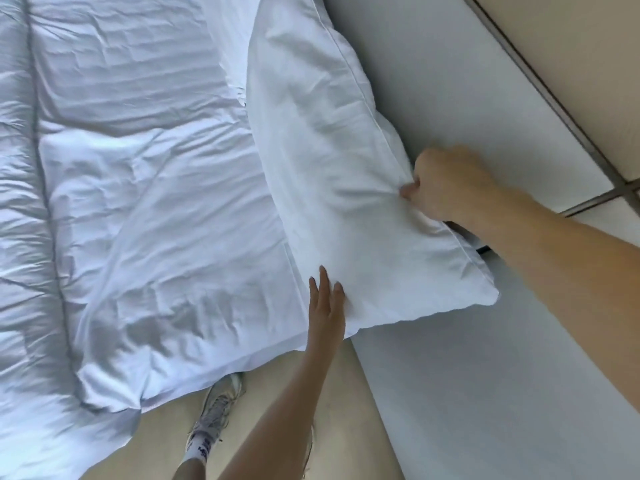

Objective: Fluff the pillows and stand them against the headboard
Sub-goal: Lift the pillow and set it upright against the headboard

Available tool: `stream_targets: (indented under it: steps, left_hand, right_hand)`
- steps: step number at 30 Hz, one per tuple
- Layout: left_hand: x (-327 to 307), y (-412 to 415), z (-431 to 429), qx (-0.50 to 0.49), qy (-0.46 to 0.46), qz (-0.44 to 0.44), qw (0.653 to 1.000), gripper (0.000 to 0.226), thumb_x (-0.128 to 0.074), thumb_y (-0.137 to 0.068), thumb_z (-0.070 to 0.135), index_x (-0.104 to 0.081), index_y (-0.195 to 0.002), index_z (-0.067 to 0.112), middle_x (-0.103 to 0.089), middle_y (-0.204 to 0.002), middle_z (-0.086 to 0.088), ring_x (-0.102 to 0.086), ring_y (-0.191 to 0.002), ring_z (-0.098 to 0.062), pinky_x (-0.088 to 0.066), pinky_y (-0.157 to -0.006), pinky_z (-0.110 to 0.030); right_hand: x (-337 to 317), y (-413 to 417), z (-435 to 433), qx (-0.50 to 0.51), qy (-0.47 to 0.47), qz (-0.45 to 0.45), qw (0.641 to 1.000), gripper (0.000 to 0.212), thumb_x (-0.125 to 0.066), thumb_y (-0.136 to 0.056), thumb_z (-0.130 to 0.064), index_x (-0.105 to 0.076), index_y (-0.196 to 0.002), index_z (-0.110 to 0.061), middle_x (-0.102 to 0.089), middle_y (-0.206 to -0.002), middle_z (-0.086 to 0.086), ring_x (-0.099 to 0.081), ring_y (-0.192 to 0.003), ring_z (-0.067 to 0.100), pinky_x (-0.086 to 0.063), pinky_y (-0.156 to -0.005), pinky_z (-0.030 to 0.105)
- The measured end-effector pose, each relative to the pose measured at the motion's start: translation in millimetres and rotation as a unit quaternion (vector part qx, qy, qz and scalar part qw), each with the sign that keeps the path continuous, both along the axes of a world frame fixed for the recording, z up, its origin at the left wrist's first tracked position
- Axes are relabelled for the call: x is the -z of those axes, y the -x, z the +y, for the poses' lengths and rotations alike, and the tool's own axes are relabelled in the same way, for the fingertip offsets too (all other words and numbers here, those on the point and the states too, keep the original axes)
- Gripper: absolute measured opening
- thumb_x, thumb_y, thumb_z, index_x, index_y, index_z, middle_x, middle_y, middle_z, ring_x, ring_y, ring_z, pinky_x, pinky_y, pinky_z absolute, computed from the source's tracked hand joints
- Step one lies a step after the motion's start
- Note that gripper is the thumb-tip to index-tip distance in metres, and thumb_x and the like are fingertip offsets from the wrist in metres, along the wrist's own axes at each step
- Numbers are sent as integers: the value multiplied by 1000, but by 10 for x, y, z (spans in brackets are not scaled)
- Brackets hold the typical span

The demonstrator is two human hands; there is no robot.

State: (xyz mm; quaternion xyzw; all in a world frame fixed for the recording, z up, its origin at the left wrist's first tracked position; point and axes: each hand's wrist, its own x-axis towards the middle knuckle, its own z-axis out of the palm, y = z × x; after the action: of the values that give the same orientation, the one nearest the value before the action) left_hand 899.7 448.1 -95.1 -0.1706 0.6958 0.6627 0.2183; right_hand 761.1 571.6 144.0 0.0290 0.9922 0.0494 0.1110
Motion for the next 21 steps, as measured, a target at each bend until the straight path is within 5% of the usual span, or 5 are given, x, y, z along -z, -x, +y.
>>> stream_targets:
  steps: [4, 9, 12, 17, 21]
  left_hand:
    - [78, -141, -11, -25, 5, -19, 1000, 52, -33, -101, 55, -16, -150, 54, -15, -161, 21, -21, -147, -5, -20, -115, -31]
    - [599, -383, -151, -39, 62, -169, 983, 34, -42, -101, 24, -55, -132, 20, -57, -137, -5, -54, -122, -27, -43, -106, -43]
    - [742, -484, -138, -81, -30, -256, 963, 15, -45, -98, 14, -57, -93, 20, -59, -107, -9, -57, -88, -25, -49, -81, -37]
    - [760, -419, 119, -178, -242, -336, 893, 17, -57, -96, 14, -65, -109, 7, -70, -102, -8, -67, -92, -29, -52, -66, -32]
    - [882, -323, 394, -248, -325, -345, 845, 15, -44, -94, 0, -55, -89, 9, -56, -76, -3, -48, -50, -12, -34, -42, -21]
  right_hand:
    - [-138, -258, 142, 11, 82, 159, 984, 39, -44, -103, -36, -53, -81, -5, -62, -87, 27, -50, -73, 38, -36, -65, 36]
    - [-28, -714, 237, 31, 13, -54, 998, 48, -51, -98, -45, -39, -66, -12, -45, -64, 8, -53, -74, 34, -35, -65, 34]
    - [-82, -747, 309, 42, 58, 33, 997, 40, -50, -101, -35, -46, -71, -8, -47, -64, 9, -48, -68, 32, -35, -61, 33]
    - [-147, -729, 347, 29, 95, 66, 993, 48, -52, -100, -38, -40, -62, -11, -45, -58, 9, -41, -53, 24, -23, -47, 30]
    - [-121, -700, 445, 30, 114, 100, 988, 50, -55, -98, -41, -42, -60, -11, -46, -56, 9, -42, -52, 23, -24, -46, 29]
